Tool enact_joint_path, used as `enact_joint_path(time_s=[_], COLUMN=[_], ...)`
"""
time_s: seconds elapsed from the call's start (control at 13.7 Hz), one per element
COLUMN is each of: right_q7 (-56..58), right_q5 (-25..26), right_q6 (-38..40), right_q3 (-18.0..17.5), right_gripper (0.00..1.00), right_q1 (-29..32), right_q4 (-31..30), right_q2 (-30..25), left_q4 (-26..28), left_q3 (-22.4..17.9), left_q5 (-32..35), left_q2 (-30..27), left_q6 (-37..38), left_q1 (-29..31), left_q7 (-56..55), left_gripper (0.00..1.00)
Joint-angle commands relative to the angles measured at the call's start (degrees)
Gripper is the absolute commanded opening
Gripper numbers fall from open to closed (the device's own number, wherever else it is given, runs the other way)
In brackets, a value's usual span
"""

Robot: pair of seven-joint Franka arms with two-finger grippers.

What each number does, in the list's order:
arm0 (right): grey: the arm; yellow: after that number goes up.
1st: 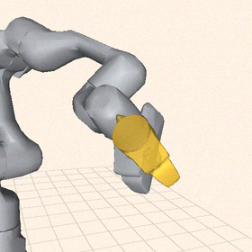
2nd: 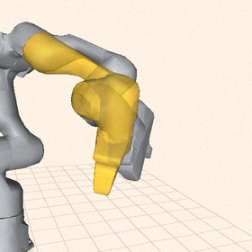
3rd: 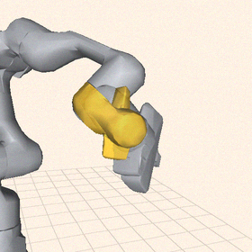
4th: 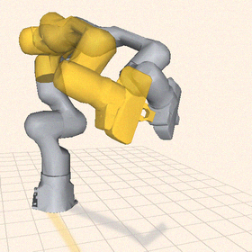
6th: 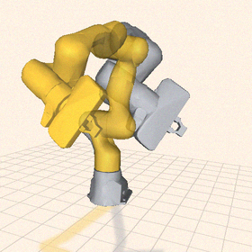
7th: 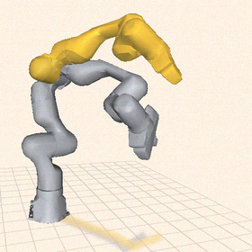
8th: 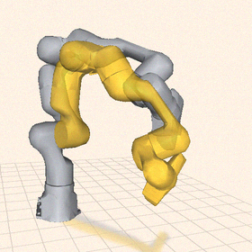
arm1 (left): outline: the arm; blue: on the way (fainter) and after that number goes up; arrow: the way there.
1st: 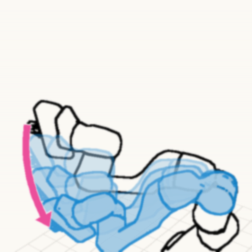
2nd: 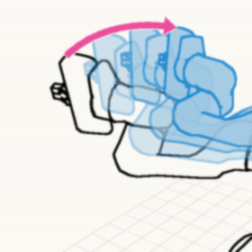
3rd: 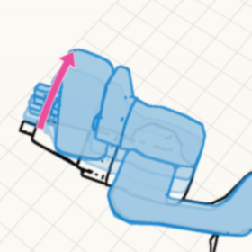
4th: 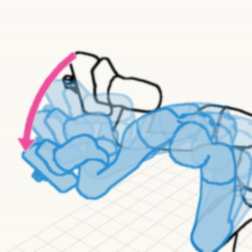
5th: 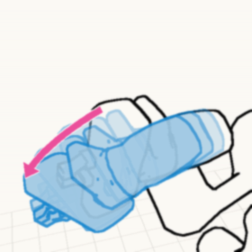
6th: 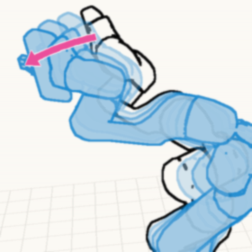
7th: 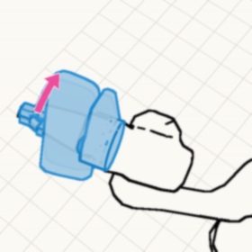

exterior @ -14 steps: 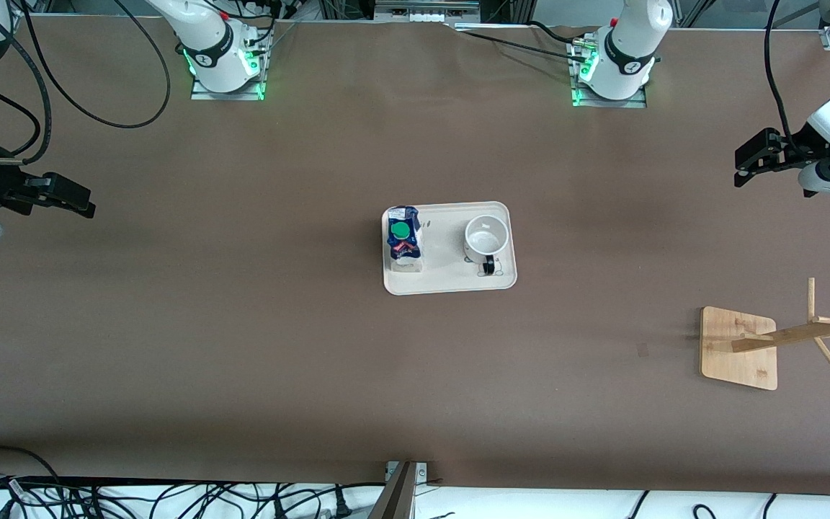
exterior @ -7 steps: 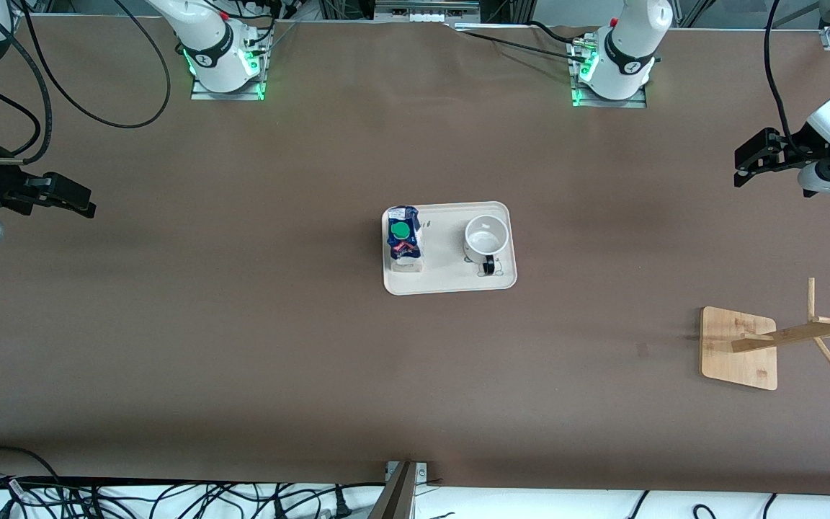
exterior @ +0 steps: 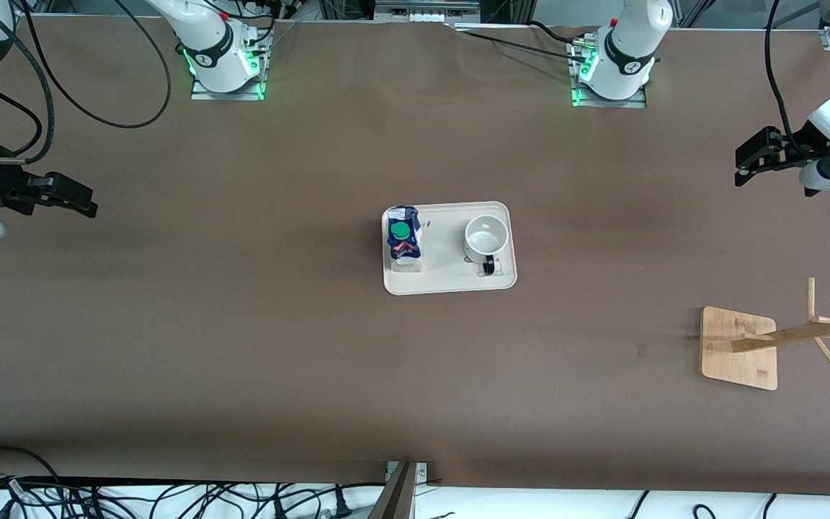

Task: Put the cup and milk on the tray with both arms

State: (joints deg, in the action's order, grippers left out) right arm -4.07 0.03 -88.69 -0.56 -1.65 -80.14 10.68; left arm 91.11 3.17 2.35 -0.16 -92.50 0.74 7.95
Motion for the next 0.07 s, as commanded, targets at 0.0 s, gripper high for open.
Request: enact_joint_path(time_s=[0.0], right_q7=[2.7], right_q5=[-0.6], right_q6=[0.6], right_q3=[0.0], right_gripper=[1.0], right_q1=[-0.1], right_q4=[0.1], right_q2=[-0.3], left_q4=[-2.2], left_q3=[0.1], left_q5=[-0.1], left_q2=[1.3], left_q6=[1.4], left_q1=[-0.3], left_q7=[0.0], left_gripper=[1.0])
